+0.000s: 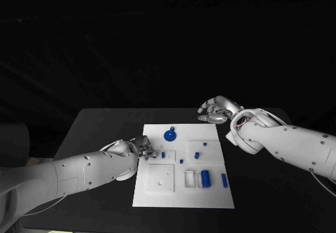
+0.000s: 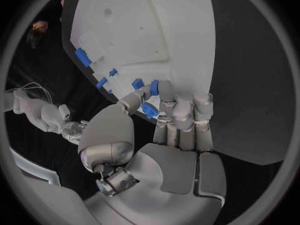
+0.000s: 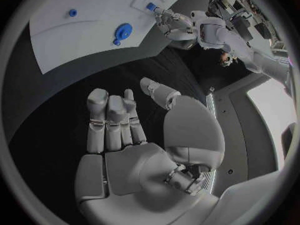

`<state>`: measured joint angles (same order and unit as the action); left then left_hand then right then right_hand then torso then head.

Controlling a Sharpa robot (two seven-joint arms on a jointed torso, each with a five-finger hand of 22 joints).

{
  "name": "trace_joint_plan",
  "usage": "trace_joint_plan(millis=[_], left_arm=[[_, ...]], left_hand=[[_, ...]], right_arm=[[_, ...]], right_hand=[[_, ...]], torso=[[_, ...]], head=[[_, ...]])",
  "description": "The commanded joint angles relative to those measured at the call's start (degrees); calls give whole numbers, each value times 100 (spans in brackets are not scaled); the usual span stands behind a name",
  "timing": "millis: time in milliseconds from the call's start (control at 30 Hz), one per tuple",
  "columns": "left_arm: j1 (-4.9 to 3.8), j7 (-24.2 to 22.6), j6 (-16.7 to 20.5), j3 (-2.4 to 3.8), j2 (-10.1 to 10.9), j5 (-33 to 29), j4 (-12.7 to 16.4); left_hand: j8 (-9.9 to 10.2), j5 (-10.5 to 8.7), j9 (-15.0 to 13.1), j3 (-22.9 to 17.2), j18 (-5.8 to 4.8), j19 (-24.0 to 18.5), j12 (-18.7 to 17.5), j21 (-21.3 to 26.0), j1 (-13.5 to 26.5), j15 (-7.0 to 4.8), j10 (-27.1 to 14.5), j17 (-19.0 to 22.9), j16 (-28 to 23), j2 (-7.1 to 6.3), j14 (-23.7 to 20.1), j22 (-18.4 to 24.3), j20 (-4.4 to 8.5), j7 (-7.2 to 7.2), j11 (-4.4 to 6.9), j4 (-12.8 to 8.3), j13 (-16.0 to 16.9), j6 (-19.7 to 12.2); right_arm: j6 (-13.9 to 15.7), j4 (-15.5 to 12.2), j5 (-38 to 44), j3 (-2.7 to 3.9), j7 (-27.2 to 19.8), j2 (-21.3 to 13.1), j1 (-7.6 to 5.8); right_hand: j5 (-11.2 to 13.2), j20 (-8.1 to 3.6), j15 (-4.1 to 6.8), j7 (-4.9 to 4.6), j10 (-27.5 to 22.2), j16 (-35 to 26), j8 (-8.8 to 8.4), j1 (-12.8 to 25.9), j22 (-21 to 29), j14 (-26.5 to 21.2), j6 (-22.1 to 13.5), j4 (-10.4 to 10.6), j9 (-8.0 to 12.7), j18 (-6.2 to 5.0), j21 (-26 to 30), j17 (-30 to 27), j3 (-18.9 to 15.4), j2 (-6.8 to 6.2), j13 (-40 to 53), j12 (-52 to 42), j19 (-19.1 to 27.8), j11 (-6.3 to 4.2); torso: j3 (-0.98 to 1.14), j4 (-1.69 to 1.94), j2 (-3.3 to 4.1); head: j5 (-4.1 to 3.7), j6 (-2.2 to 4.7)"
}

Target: Assemble the parts on the task board

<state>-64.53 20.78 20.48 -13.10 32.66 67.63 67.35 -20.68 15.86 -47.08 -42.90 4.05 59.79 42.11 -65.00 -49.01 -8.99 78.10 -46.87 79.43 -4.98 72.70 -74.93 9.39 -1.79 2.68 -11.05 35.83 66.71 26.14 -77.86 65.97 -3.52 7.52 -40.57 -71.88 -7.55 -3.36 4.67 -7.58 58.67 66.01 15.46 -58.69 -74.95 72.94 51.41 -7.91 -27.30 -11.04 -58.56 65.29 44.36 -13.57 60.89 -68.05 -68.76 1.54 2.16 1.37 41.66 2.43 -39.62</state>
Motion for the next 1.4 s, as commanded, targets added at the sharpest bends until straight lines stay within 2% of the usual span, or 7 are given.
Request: trace_joint_plan(millis=[33,400,1067,1100,1133,1267,1400], left_arm=[[84,8,-368,-52,-36,-20,40],[84,-7,-322,-52,-28,-91,22],[84,2,-231,-51,6,-141,-17],[84,2,-228,-51,12,-145,-19],[84,5,-224,-51,17,-149,-23],[84,1,-201,-50,30,-185,-32],[84,-1,-180,-50,44,-214,-36]], left_hand=[[6,-160,9,43,117,-5,5,-1,10,-255,363,26,33,-102,182,-56,572,210,298,158,-21,544],[-25,-627,31,96,137,-10,12,11,265,-258,365,101,64,-349,168,-49,573,212,299,643,-79,524],[-35,-786,33,99,145,-6,19,11,332,-260,365,114,75,-413,166,-48,576,215,301,750,-88,521],[-39,-1159,33,91,150,-2,19,17,398,-261,362,120,77,-511,164,-42,579,220,303,863,-92,518],[-41,-1214,33,72,154,0,20,18,406,-263,363,123,77,-549,164,-40,582,220,304,908,-94,517],[-53,-1309,25,78,158,12,24,20,573,-262,359,136,84,-874,156,-33,581,210,300,1196,-102,506],[-64,-1308,9,70,167,13,26,17,643,-261,352,141,89,-989,147,-30,587,209,299,1354,-103,488]], right_arm=[[-71,-9,41,2,-16,0,1],[-85,-6,42,2,-4,-2,1],[-87,-7,99,2,2,-6,2],[-85,-7,99,2,1,-6,2],[-84,-7,99,2,0,-6,2],[-88,-6,99,2,0,-6,2],[-86,-5,99,2,1,-5,2]], right_hand=[[-37,-33,3,-42,-42,-39,38,27,-67,-28,5,-8,8,-396,21,-9,-8,26,-9,-20,12,1],[-41,-33,3,-42,-43,-40,39,32,-68,-29,6,-7,8,-396,22,-9,-9,23,-11,-21,12,1],[-51,-32,3,-42,-45,-40,39,37,-69,-30,5,-7,9,-396,24,-10,-9,21,-14,-22,12,1],[-52,-32,3,-42,-45,-40,39,37,-69,-30,5,-7,9,-396,24,-10,-9,21,-14,-22,12,1],[-52,-32,3,-42,-45,-40,39,37,-69,-30,4,-6,9,-396,24,-10,-9,21,-14,-22,12,1],[-53,-32,3,-42,-46,-41,38,39,-69,-30,3,-5,9,-396,24,-10,-9,21,-15,-22,12,1],[-55,-32,3,-42,-46,-41,37,42,-69,-30,2,-3,10,-396,25,-11,-10,20,-15,-22,12,1]], torso=[[1,1,-2],[3,-3,-3],[-1,1,-3],[-1,1,-3],[-2,0,-4],[-2,1,-5],[-1,0,0]], head=[[2,-1],[-6,-1],[-14,11],[-15,14],[-13,16],[-14,9],[-16,11]])
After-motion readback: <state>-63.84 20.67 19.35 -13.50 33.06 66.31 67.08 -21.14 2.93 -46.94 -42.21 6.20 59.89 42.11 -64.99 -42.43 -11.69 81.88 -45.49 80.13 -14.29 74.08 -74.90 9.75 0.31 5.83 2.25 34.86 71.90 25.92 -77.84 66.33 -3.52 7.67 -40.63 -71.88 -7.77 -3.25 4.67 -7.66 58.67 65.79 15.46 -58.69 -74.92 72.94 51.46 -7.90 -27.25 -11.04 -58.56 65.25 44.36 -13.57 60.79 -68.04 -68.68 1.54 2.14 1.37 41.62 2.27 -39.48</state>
